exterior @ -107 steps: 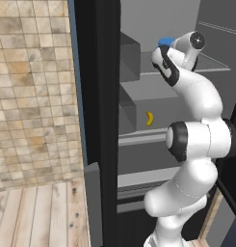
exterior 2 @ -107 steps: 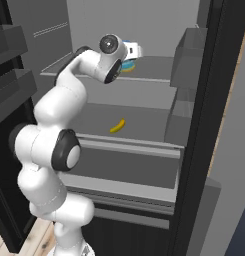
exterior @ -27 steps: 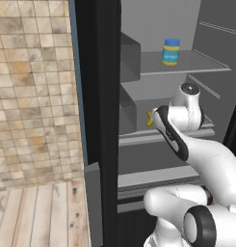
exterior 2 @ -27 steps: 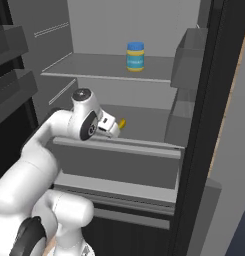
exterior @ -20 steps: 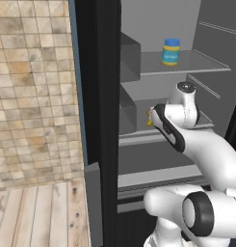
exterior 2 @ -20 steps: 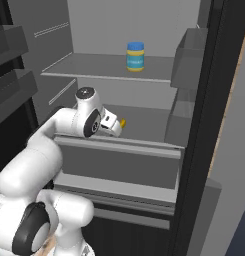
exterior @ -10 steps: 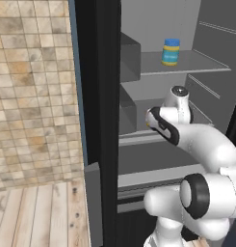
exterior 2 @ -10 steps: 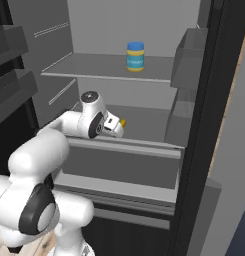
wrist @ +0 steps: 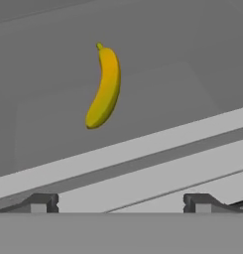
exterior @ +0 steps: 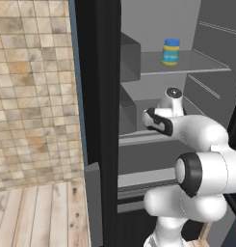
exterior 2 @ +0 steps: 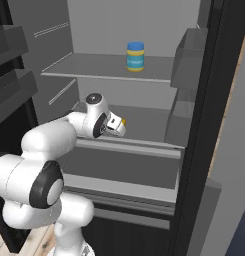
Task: Move the banana and mayonnaise from the second highest shelf to the top shelf to make space. Then, place the pitcher from the counter on the cleared second highest shelf.
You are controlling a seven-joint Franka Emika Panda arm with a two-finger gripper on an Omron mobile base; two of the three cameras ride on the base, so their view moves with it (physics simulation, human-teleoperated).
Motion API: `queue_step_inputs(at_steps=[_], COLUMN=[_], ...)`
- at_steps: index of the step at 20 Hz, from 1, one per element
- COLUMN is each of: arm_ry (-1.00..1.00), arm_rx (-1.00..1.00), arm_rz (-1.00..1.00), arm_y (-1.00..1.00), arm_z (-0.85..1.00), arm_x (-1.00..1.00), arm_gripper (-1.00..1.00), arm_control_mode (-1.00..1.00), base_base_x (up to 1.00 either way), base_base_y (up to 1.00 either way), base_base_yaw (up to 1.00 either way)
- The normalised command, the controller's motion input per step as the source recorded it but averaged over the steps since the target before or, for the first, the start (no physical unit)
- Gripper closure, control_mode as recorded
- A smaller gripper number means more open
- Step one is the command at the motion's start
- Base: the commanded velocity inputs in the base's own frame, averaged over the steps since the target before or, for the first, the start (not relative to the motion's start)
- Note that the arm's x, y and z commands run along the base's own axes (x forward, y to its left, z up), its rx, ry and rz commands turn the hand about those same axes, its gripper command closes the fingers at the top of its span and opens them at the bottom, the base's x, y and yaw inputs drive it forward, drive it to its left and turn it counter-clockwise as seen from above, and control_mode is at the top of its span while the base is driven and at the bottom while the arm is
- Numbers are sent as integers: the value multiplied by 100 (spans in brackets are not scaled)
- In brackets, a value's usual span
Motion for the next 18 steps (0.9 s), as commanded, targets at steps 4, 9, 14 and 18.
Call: queue_step_inputs(at_steps=[4,9,14,18], arm_ry=[0,0,0,0], arm_rx=[2,2,3,3], arm_rz=[0,0,0,0], arm_y=[0,0,0,0], arm_z=[-18,-20,-21,-21], arm_x=[41,40,38,36], arm_gripper=[-100,-100,-100,-100], arm_control_mode=[-100,-100,-100,-100], base_base_x=[0,0,0,0], base_base_y=[0,0,0,0], base_base_yaw=[0,0,0,0])
